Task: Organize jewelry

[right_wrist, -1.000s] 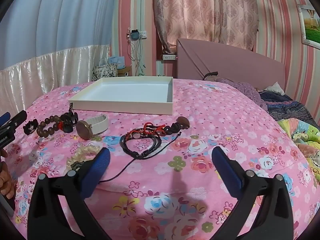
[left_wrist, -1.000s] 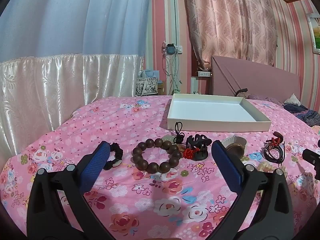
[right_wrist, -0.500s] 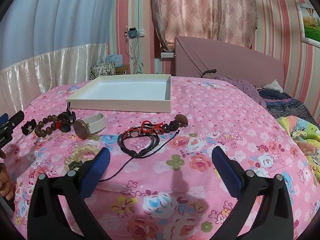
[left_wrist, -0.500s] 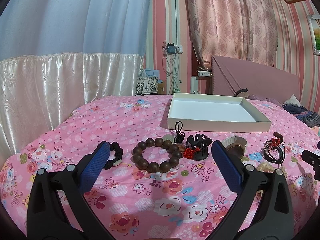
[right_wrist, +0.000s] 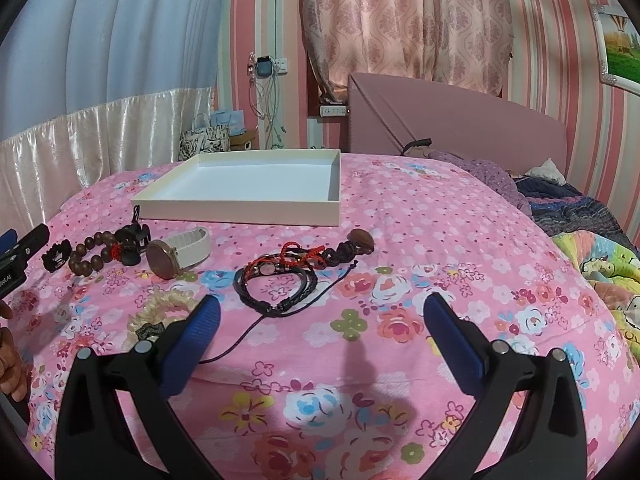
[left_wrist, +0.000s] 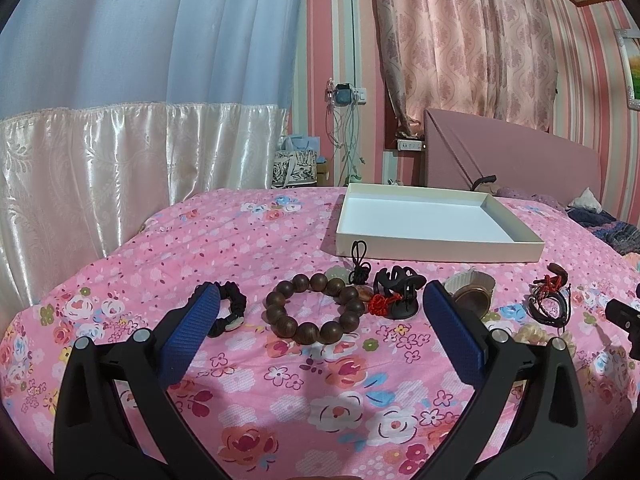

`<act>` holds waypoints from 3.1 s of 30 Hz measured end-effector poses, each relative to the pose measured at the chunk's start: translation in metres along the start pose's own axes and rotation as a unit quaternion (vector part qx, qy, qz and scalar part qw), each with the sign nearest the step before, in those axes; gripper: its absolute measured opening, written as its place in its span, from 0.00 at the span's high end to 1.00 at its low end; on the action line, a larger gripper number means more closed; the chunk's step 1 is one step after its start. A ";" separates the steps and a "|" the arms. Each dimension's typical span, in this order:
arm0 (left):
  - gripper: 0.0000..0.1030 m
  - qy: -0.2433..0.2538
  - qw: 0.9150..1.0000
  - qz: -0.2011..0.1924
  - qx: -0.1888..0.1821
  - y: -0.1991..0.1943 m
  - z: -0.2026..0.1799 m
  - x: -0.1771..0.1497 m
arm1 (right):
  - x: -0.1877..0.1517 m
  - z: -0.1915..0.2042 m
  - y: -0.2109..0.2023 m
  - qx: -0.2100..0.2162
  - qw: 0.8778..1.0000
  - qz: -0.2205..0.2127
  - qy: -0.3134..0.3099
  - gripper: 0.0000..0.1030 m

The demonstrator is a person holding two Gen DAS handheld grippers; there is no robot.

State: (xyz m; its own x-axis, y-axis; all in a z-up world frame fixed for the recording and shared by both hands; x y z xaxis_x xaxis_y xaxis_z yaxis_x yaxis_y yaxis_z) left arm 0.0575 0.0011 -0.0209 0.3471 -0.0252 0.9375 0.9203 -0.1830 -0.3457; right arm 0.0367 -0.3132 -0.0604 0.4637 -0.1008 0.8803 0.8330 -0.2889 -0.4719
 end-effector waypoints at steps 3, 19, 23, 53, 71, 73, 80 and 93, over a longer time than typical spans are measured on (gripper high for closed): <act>0.03 -0.004 1.000 -0.001 0.001 -0.002 0.000 0.000 | 0.000 0.000 0.000 0.000 1.000 0.000 0.001 0.02; 0.03 -0.008 1.000 0.000 0.001 0.000 0.000 -0.001 | -0.001 0.001 0.000 -0.001 1.000 0.002 -0.002 0.02; 0.03 -0.008 1.000 0.001 0.001 0.001 0.000 -0.001 | -0.002 0.001 0.000 0.000 1.000 0.003 -0.001 0.02; 0.03 -0.008 1.000 -0.001 0.001 -0.002 0.003 0.001 | 0.001 0.000 -0.003 -0.005 1.000 -0.006 -0.004 0.02; 0.03 -0.005 1.000 0.022 -0.021 0.001 -0.006 -0.005 | 0.000 0.001 0.000 -0.004 1.000 0.003 -0.002 0.02; 0.03 -0.007 0.999 0.023 -0.021 0.001 -0.005 -0.006 | 0.000 0.000 0.000 -0.002 1.000 0.004 0.002 0.02; 0.03 -0.012 0.999 0.024 -0.021 0.002 -0.003 -0.006 | 0.000 0.004 -0.002 -0.001 1.000 0.000 -0.009 0.02; 0.03 -0.031 0.998 0.045 -0.031 0.001 0.003 -0.011 | 0.000 0.017 -0.001 0.012 0.999 0.000 -0.029 0.02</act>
State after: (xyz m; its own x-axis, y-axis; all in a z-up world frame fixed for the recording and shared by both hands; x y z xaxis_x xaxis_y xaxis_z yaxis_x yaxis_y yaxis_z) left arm 0.0552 0.0037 -0.0316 0.4397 0.0173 0.8980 0.8730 -0.2430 -0.4229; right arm 0.0410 -0.2969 -0.0608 0.4793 -0.0442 0.8765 0.8401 -0.2660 -0.4728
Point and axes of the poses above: each gripper's, at about its wrist camera, not at the fingertips, and y roughly the way its jaws point, z to its left, x to its top, the point moved 6 cm from there along y, roughly the way its jaws point, and after that the axes turned 11 degrees about -x, right-handed, at the moved point
